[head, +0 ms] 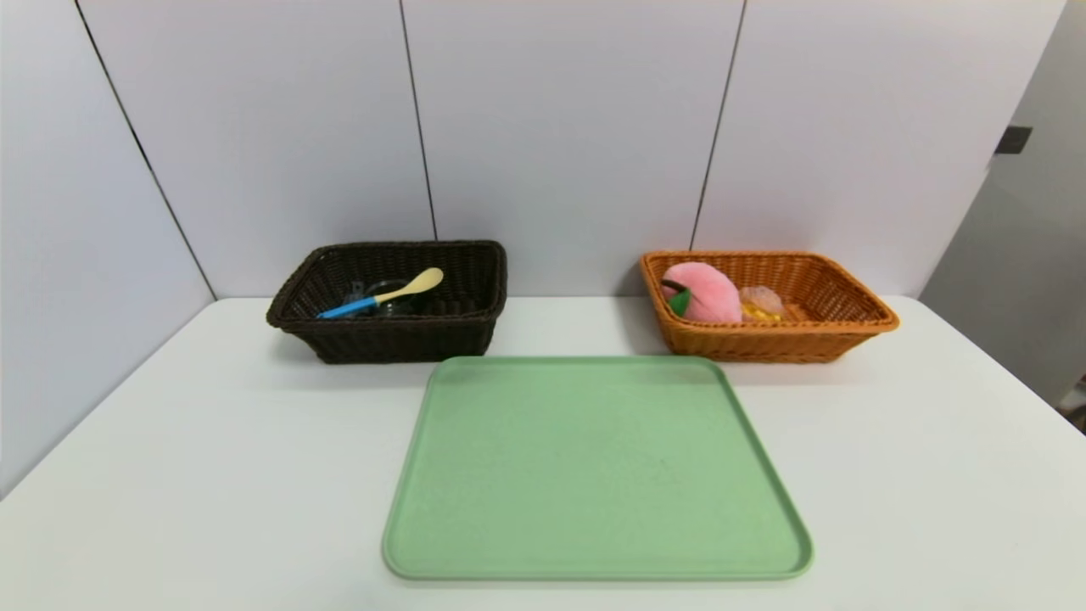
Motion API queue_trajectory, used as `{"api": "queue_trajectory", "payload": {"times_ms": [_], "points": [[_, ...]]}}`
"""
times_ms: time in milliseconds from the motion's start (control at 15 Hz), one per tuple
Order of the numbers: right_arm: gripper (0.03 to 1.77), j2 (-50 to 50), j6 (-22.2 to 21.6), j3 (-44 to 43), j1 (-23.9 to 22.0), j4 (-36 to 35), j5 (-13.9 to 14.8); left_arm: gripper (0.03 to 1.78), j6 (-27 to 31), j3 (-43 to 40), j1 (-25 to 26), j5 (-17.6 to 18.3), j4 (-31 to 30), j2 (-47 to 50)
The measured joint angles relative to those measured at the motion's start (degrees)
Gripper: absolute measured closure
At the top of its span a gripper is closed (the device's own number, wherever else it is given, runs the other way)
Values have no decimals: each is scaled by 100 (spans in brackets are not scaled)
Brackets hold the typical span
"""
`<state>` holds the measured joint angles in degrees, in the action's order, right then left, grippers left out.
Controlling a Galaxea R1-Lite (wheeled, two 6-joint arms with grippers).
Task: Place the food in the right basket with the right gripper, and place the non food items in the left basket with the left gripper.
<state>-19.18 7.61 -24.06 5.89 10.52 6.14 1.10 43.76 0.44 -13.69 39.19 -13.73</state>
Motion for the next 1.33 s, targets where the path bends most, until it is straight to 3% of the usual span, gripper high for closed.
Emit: {"api": "queue_trajectory", "payload": {"times_ms": [267,600,667,867,1133,1333], "points": [[10,254,-257,174,1,-388,82,12,747,-651,46,372,-69,701],[10,322,-210,122,-51,-807,711,12,1257,-1499,33,527,-607,1309],[10,325,-172,106,-197,-796,708,12,1375,-1569,33,527,-645,1342],[10,507,-157,284,-388,-763,345,12,1425,-1662,33,532,-649,1373],[10,1161,-111,822,-507,-766,71,12,1420,-1932,33,507,-673,1382],[10,1694,-107,1326,-547,-907,-317,12,1351,-2425,33,501,-1423,1382]]}}
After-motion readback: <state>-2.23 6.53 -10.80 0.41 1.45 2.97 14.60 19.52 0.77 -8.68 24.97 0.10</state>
